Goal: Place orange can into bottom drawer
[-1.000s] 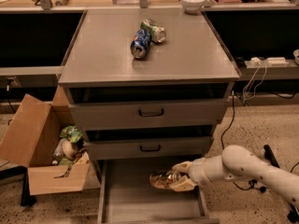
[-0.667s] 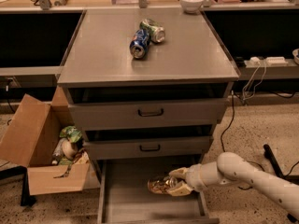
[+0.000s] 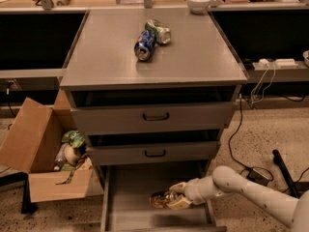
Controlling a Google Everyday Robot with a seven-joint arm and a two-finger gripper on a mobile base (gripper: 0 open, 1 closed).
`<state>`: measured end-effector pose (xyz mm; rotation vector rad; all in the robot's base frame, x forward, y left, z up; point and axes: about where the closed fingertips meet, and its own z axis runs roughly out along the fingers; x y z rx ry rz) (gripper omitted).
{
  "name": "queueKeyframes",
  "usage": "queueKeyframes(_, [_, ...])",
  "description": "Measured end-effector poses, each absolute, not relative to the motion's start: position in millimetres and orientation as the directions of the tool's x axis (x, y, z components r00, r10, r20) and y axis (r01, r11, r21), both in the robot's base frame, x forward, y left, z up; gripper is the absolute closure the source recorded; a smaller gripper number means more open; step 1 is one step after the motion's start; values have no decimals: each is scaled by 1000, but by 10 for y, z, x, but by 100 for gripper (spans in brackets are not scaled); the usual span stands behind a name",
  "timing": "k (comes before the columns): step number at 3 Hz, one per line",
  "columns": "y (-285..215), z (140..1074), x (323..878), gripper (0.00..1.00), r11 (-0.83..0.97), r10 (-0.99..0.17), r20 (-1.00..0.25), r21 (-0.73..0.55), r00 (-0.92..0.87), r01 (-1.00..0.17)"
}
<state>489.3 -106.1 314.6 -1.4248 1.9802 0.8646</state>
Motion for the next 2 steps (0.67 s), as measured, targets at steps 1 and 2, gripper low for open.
queueKeyframes(1, [-1016, 2796, 4943, 100, 234, -613, -725, 215, -315, -948])
queueKeyframes(2, [-971, 2501, 5001, 81, 242, -625, -699, 251, -348, -937])
